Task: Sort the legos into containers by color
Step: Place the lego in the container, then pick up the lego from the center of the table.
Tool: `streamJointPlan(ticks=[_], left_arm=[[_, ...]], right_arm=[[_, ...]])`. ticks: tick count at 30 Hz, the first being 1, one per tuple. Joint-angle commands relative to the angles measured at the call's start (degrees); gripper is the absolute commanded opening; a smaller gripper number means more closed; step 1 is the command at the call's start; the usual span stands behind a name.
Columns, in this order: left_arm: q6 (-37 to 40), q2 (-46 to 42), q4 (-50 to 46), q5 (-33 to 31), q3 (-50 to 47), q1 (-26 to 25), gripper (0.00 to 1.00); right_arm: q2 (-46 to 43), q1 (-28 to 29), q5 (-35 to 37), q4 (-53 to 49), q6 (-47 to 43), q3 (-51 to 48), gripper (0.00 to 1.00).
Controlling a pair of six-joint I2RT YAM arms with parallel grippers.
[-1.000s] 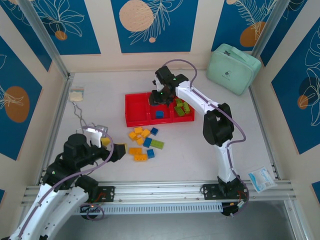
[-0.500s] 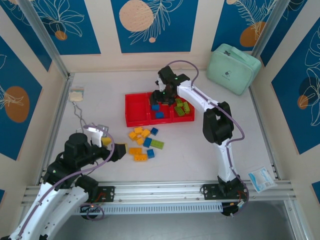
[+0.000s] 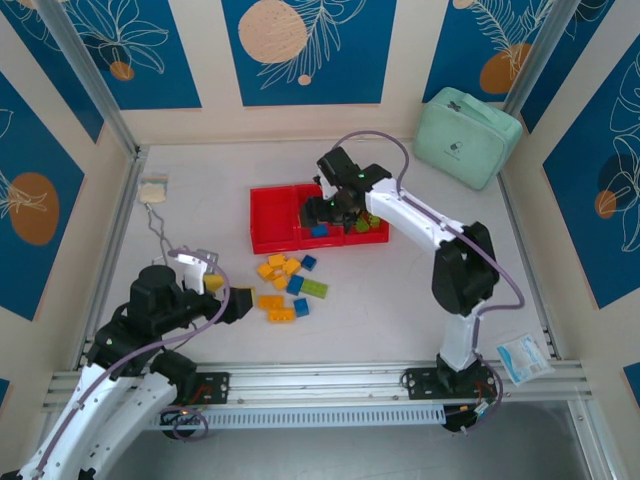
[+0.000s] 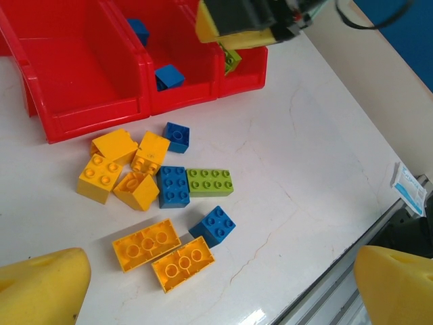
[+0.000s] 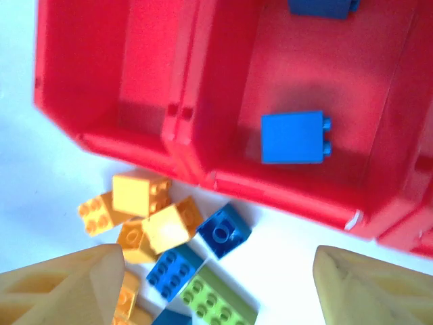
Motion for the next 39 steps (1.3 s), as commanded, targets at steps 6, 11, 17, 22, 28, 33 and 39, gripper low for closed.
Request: streamJointPlan(ticks=[6,11,17,22,28,33,39], left_arm=[[-0.51,0.01,0.36,1.01,-0.16,-0.66,0.99],[-0.52,-0.12,0.28,0.76,-0.10,-0.70,0.99],[-0.52,-0.43,0.32,0.76,-0.11,-0.66,0.99],[-0.52,-0.52,0.45,0.95,-0.18,-0.72,0.99],[-0.52,-0.44,0.55,1.10,-0.23,-0.75,0.99],[-0.50,-0.50,0.54,1.20,-0.20,-0.79,1.00],[-0.52,-0.52,0.63,1.47,-0.19,-0.80,0.99]], right_arm=[[-3.73,5.43,8.30,3.46,13.93,-9.81,0.72],[-3.22,8.79,13.01,11.14,22.42,-16.51,0.71],[0.90,9.94,18.26,11.67,28.57,-15.81,0.70],[2.16,13.13,25.94,12.33,36.73,-15.87,0.76],[6.35,15.70,30.95,10.31,46.71,-12.59,0.79],[7.66,17.01,36.30,9.62,54.34,-12.61,0.72],[11.70,16.72,37.58,7.08,53.18,-8.36,0.71]])
